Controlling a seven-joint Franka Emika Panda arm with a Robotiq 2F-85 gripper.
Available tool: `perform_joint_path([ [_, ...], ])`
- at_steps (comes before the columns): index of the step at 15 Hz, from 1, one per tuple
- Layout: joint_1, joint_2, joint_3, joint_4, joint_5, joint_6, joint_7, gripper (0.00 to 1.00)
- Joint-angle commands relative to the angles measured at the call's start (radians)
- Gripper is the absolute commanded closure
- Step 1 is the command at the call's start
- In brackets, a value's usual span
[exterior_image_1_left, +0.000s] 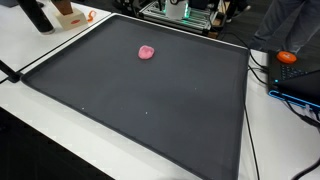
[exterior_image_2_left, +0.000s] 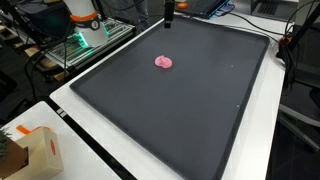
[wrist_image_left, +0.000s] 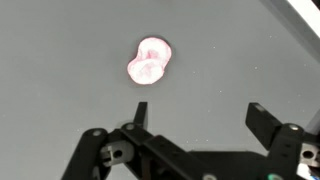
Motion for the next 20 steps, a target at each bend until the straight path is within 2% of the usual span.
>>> perform_joint_path([
  [1, 0.014, -0.009, -0.006, -0.004, -0.006, -0.002, -0.04, 0.0],
  [10, 0.025, -0.01, -0.005, -0.018, -0.021, -0.007, -0.114, 0.0],
  [14, 0.027, 0.058, 0.0, -0.064, -0.012, 0.031, -0.334, 0.0],
  [17, 0.019, 0.112, 0.007, -0.098, -0.023, 0.092, -0.426, 0.0],
  [20, 0.008, 0.159, 0.008, -0.122, -0.01, 0.196, -0.46, 0.0],
])
